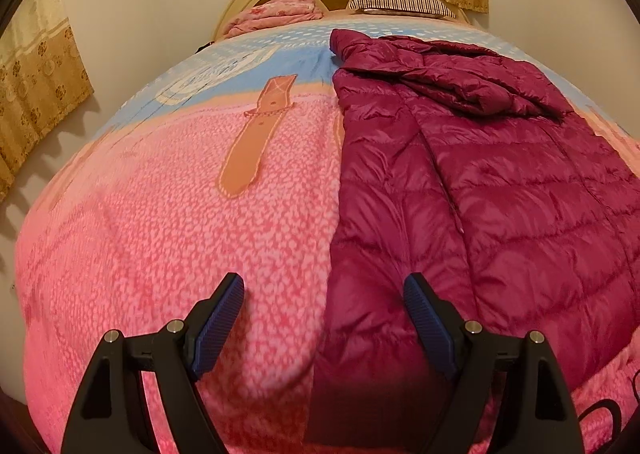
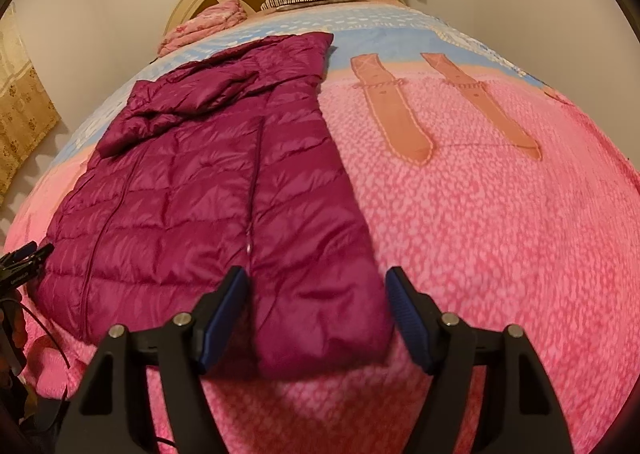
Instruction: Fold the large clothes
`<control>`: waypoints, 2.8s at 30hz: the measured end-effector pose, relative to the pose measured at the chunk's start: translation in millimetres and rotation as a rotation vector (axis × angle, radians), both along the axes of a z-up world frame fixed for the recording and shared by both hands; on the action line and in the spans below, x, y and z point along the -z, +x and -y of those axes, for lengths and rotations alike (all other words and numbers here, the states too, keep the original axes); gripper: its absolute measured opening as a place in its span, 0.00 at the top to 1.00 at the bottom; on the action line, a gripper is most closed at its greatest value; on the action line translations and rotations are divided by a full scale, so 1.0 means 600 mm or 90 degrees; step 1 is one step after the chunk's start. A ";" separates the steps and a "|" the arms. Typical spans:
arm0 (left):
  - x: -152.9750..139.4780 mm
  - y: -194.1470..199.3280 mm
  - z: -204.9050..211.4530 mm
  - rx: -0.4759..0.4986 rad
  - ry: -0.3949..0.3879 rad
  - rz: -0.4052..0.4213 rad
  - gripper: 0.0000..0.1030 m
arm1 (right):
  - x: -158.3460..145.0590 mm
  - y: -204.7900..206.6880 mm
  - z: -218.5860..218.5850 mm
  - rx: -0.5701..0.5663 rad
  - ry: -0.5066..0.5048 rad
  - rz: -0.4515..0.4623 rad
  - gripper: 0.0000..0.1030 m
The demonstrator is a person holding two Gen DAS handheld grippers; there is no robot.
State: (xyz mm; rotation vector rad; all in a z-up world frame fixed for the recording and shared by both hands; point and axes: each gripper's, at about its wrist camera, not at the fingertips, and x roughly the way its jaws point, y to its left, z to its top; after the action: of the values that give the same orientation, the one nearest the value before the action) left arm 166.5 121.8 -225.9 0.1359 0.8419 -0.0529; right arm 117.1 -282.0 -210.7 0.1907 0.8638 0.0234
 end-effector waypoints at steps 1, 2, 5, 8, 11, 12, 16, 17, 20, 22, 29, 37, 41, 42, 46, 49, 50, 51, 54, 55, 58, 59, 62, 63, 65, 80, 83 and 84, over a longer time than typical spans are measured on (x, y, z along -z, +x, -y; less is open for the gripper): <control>0.001 -0.004 0.001 0.004 -0.006 -0.005 0.20 | 0.000 -0.004 0.000 0.000 0.005 0.002 0.36; 0.002 -0.007 0.001 0.005 -0.009 -0.009 0.20 | 0.001 -0.008 0.001 0.001 0.012 0.005 0.38; 0.003 -0.013 0.003 0.018 -0.018 -0.010 0.26 | 0.002 -0.017 0.003 0.000 0.029 0.014 0.48; 0.003 -0.015 0.004 0.038 -0.053 -0.024 0.50 | 0.002 -0.019 0.007 0.000 0.040 0.017 0.70; -0.005 -0.022 0.015 0.051 -0.027 -0.007 0.76 | 0.004 -0.021 0.008 -0.007 0.063 0.022 0.82; -0.010 -0.025 0.016 0.055 -0.021 0.004 0.87 | 0.004 -0.022 0.007 -0.006 0.065 0.024 0.85; -0.044 -0.040 0.013 0.078 -0.038 0.037 0.96 | -0.015 -0.035 0.005 -0.010 0.079 0.053 0.89; -0.058 -0.045 0.012 0.085 -0.040 0.052 0.96 | -0.025 -0.039 0.006 -0.013 0.089 0.063 0.89; -0.099 -0.058 0.006 0.093 -0.051 0.086 0.97 | -0.057 -0.051 0.008 -0.021 0.111 0.091 0.90; -0.129 -0.068 -0.001 0.100 -0.071 0.104 0.97 | -0.080 -0.060 0.008 -0.024 0.119 0.111 0.91; -0.263 -0.127 -0.055 0.128 -0.170 0.182 0.97 | -0.191 -0.125 0.015 -0.044 0.141 0.213 0.91; -0.311 -0.120 -0.089 0.108 -0.140 0.234 0.97 | -0.293 -0.180 0.028 -0.047 0.132 0.326 0.91; -0.266 -0.009 -0.089 0.072 -0.107 0.198 0.97 | -0.288 -0.117 0.036 -0.028 0.123 0.321 0.93; -0.254 0.020 -0.088 0.065 -0.099 0.191 0.97 | -0.283 -0.083 0.037 -0.017 0.118 0.316 0.94; -0.216 0.126 -0.075 0.036 -0.097 0.161 0.97 | -0.266 0.033 0.045 0.011 0.120 0.286 0.94; -0.185 0.182 -0.063 0.020 -0.110 0.125 0.97 | -0.240 0.109 0.048 0.025 0.125 0.264 0.94; -0.176 0.193 -0.058 0.017 -0.114 0.112 0.98 | -0.230 0.116 0.056 0.047 0.132 0.267 0.92; -0.169 0.202 -0.055 0.015 -0.117 0.104 0.98 | -0.222 0.116 0.066 0.061 0.151 0.269 0.83; -0.154 0.238 -0.043 0.020 -0.108 0.090 0.97 | -0.193 0.102 0.090 0.070 0.165 0.259 0.39; -0.150 0.252 -0.040 0.020 -0.108 0.086 0.97 | -0.183 0.098 0.098 0.080 0.151 0.251 0.39; -0.146 0.293 -0.030 0.009 -0.097 0.086 0.97 | -0.159 0.100 0.115 0.103 0.131 0.220 0.39; -0.146 0.302 -0.030 0.004 -0.097 0.085 0.97 | -0.152 0.104 0.117 0.101 0.139 0.211 0.39; -0.143 0.326 -0.020 0.000 -0.093 0.084 0.97 | -0.144 0.109 0.109 0.059 0.199 0.218 0.36; -0.143 0.329 -0.018 0.000 -0.086 0.083 0.97 | -0.141 0.119 0.101 0.034 0.225 0.223 0.28; -0.142 0.332 -0.015 0.001 -0.082 0.080 0.97 | -0.134 0.145 0.084 -0.003 0.237 0.217 0.27; -0.125 0.362 -0.011 -0.006 -0.058 0.072 0.97 | -0.089 0.222 0.044 -0.017 0.174 0.111 0.31; -0.118 0.364 -0.013 -0.005 -0.059 0.068 0.97 | -0.078 0.236 0.026 -0.029 0.143 0.087 0.31; -0.117 0.365 -0.013 -0.005 -0.060 0.067 0.97 | -0.073 0.241 0.020 -0.034 0.133 0.076 0.32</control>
State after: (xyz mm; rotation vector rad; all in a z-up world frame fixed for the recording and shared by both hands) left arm 385.2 129.8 -155.5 0.0454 0.7338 -0.0769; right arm 261.9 -293.8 -166.7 0.3585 0.7462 0.1743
